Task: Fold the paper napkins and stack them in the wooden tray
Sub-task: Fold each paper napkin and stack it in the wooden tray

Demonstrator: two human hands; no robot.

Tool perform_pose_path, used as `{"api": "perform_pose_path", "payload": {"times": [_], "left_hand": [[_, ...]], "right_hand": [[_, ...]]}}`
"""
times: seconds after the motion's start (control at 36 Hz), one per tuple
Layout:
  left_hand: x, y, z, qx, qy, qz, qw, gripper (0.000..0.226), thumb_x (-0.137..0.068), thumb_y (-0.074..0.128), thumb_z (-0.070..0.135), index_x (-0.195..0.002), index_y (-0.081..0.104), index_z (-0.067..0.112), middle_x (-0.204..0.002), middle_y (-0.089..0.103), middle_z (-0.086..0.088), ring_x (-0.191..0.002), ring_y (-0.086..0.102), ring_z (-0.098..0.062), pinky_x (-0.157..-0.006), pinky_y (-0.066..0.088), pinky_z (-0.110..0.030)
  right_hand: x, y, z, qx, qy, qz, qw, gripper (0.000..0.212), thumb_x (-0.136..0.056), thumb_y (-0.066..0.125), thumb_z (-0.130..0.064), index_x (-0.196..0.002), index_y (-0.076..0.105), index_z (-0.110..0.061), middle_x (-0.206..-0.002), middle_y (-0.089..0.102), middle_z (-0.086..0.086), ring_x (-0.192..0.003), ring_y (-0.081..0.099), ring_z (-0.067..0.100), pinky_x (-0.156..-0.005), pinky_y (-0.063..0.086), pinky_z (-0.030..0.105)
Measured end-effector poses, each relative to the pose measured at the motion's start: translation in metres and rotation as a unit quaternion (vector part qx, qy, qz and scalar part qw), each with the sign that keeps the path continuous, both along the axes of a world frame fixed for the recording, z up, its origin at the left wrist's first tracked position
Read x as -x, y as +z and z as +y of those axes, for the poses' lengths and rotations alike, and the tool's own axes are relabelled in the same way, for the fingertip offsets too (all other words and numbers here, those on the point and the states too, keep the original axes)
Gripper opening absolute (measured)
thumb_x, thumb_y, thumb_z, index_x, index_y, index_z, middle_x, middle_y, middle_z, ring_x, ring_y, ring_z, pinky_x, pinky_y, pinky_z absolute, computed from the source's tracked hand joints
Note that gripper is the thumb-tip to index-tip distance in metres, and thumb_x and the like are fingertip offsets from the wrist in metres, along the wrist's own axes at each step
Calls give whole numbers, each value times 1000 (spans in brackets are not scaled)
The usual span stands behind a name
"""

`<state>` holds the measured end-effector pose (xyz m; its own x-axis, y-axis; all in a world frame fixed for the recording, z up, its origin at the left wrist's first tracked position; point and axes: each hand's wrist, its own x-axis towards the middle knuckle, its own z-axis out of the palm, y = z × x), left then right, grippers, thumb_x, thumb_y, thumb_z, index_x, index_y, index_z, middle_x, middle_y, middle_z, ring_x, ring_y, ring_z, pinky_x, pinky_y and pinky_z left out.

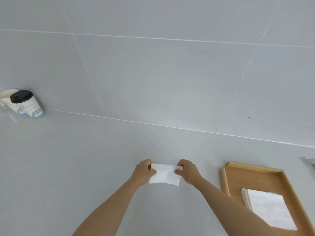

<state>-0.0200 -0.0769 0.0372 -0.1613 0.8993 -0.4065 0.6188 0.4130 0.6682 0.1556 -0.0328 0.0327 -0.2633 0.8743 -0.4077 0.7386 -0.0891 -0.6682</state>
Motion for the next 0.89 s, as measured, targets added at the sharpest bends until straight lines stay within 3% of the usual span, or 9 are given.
{"api": "perform_pose_path", "payload": {"times": [0.11,0.28,0.33,0.47,0.58,0.64,0.75,0.83,0.89], "left_hand": [[-31,13,9,-35,11,-72,997,15,-85,53,4,-85,43,15,-74,51,1,-72,47,-20,-58,34,-23],[-90,25,20,-59,11,-125,990,31,-84,54,1,-100,33,18,-73,52,-3,-75,51,-25,-70,41,-31],[-114,27,23,-59,-5,-134,989,28,-84,53,0,-95,34,17,-76,51,-5,-72,51,-25,-67,41,-30],[-176,22,27,-57,-66,-126,988,30,-82,58,1,-66,42,21,-76,45,4,-63,46,-14,-55,39,-20],[-221,13,25,-29,-113,-107,987,25,-80,63,3,-68,49,20,-74,44,7,-74,47,-16,-60,40,-19],[-300,4,24,-11,-156,-100,983,19,-78,66,5,-74,52,18,-72,42,8,-69,45,-11,-60,38,-15],[-305,-3,20,-10,-179,-83,980,16,-79,66,5,-85,55,16,-69,40,8,-63,41,-4,-53,33,-8],[-306,-7,19,-10,-183,-57,981,20,-80,66,5,-100,61,7,-73,44,7,-69,44,-7,-57,33,-11],[-309,-9,16,-11,-186,-42,982,31,-81,66,6,-111,60,4,-91,55,-2,-83,49,-14,-63,37,-14]], "right_hand": [[-35,10,1,1,-77,67,995,11,-88,56,-9,-83,48,-14,-68,48,-4,-64,46,13,-51,32,18],[-94,21,-3,-12,-173,125,977,30,-88,57,-7,-112,41,-17,-64,38,-1,-56,42,13,-50,33,19],[-120,24,-6,-23,-192,133,972,29,-87,57,-4,-107,39,-15,-66,39,1,-58,41,15,-52,35,21],[-184,26,-15,-20,-220,104,970,34,-82,60,1,-71,36,-20,-72,46,4,-63,44,18,-53,36,22],[-231,31,-27,2,-210,73,975,33,-78,63,2,-62,44,-19,-69,41,-1,-62,41,14,-56,35,21],[-310,20,-36,12,-237,54,970,25,-77,65,1,-70,52,-18,-77,44,0,-71,45,16,-58,38,21],[-319,7,-39,14,-213,28,977,22,-77,66,3,-93,62,-11,-89,49,1,-84,49,17,-67,43,22],[-319,3,-36,11,-206,16,978,37,-78,63,6,-113,61,-3,-84,47,-5,-76,48,12,-58,41,16],[-319,-1,-34,10,-189,-6,982,41,-78,62,6,-118,58,-4,-85,46,-5,-84,48,14,-56,37,9]]}}
